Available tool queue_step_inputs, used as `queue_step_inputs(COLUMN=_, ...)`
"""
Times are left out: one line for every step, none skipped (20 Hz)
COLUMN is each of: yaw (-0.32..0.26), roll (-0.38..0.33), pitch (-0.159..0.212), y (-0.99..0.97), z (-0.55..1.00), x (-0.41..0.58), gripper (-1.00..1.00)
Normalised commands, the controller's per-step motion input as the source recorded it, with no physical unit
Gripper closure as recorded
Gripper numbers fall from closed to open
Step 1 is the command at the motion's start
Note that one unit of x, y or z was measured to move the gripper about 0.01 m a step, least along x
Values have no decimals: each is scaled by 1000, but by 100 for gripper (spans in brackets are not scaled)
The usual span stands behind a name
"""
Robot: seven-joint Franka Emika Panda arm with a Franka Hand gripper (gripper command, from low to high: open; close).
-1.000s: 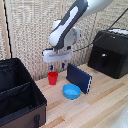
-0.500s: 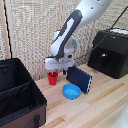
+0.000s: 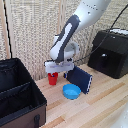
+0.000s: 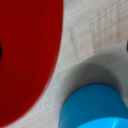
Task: Please find the red cup among the items before you. Carefully move your gripper towards it and gently hold it. Locate the front section of the organizer in front of you. Transfer the red cup above the front section and let go, placing it within that section.
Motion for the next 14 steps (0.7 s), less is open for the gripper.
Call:
queue_step_inputs(yaw=-1, roll=-6, pitch=23, y=0, z=-100, x=0, gripper=100)
queue_step_inputs(yaw=-1, roll=0, pitch=0, y=0, z=-54, x=0, gripper=100)
queue_step_inputs(yaw=-8, roll=0, pitch=0, y=0, z=-34, x=-11, gripper=100)
queue_step_inputs(yaw=-16, roll=0, pitch=0, y=0, z=0, x=-34, gripper=100)
queue_step_inputs(yaw=-11, roll=0, pitch=-32, y=0, z=0, x=-54, gripper=100)
queue_step_inputs(yaw=0, roll=0, pitch=-66, y=-6, z=0, x=-11, gripper=100)
queue_step_inputs(yaw=0, roll=0, pitch=-104, y=0, z=26, x=0, gripper=100)
queue_step_inputs(yaw=0, roll=0, pitch=-90, y=-26, z=26, x=0, gripper=100)
queue_step_inputs(yaw=0, roll=0, pitch=-85, y=-91, z=6, x=0, gripper=100)
queue_step_inputs(yaw=0, roll=0, pitch=-70, y=-66, z=0, x=0, gripper=100)
queue_step_inputs(yaw=0, roll=4, pitch=-69, y=-69, z=0, x=0, gripper=100)
queue_step_inputs(yaw=0, roll=31, pitch=-59, y=-77, z=71, x=0, gripper=100)
queue_step_inputs(yaw=0, roll=55, pitch=-69, y=-43, z=191, x=9, gripper=100)
queue_step_inputs(yaw=0, roll=86, pitch=-42, y=-31, z=371, x=126, gripper=100)
